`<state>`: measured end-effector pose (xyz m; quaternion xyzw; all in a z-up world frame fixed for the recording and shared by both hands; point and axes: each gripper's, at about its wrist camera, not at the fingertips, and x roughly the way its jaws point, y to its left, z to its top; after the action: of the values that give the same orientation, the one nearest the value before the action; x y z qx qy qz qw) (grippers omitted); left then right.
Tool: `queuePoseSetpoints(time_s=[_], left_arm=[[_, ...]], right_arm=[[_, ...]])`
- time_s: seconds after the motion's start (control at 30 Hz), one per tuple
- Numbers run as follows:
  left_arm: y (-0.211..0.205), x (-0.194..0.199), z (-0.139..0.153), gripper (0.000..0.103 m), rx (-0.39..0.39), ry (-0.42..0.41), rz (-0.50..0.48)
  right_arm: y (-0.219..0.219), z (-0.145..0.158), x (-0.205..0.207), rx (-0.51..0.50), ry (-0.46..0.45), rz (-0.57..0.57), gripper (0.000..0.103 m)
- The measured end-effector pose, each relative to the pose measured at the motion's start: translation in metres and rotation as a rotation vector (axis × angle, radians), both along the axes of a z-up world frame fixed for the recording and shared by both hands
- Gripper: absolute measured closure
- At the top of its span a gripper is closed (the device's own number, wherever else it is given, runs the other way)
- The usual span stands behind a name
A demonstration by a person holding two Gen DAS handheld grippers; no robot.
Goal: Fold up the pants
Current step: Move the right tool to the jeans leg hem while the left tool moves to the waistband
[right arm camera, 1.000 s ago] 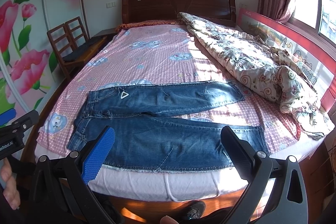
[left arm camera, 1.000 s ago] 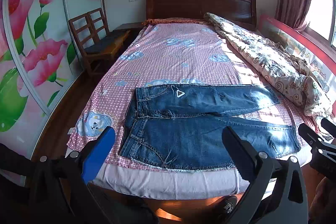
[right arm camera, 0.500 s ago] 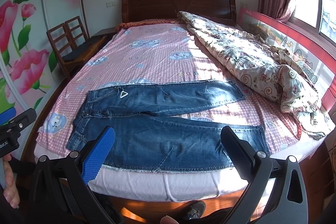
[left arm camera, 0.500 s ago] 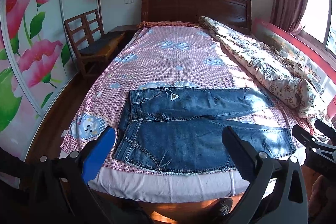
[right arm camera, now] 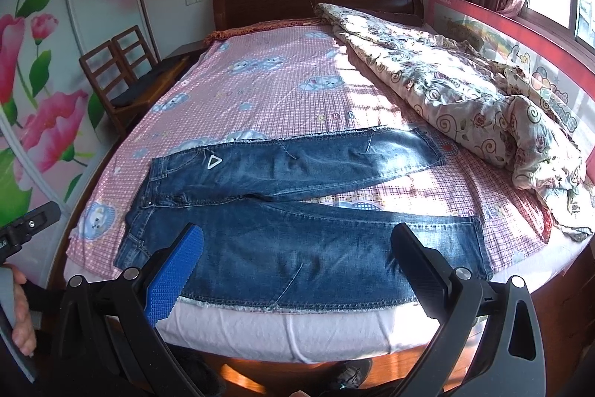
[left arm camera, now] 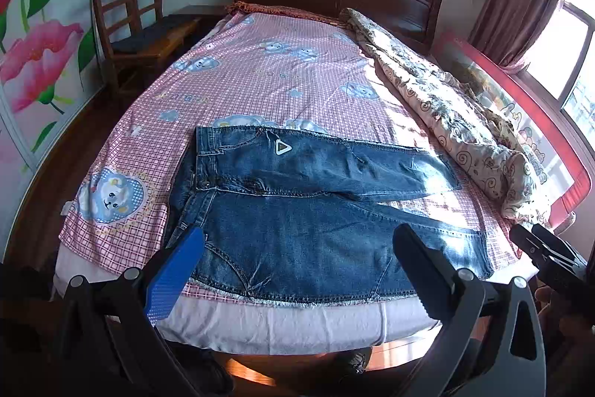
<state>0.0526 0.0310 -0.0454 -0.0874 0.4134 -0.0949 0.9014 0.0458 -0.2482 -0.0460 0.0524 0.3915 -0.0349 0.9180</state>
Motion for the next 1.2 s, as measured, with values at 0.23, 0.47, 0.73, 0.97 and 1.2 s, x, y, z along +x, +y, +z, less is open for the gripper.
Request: queuePoseSetpoints(time_s=[0.23,0.47,0.73,0.97,1.2], left_arm=[[0.037,0.064,-0.027,0.002,-0.095,0.063,-0.013],[0.089,0.144,-0.078,0.002,-0.261,0.184,0.012],[0.122,0.243,-0.143,0.002,-0.320,0.308,-0.006],[0.143,0.289,-0.187,0.002,-0.396,0.376,0.048],[0.144,0.319,-0.225,0.002,-0.427,0.412,0.080]], right_arm=[[-0.052,-0.028,0.051,0.009,0.085,-0.007,0.003],[-0.130,-0.069,0.129,0.056,0.183,0.002,0.003],[-0.238,-0.129,0.236,0.237,0.312,-0.030,0.003],[-0.335,-0.165,0.314,0.397,0.344,-0.141,0.003],[-0.371,-0.214,0.377,0.391,0.473,-0.150,0.048]])
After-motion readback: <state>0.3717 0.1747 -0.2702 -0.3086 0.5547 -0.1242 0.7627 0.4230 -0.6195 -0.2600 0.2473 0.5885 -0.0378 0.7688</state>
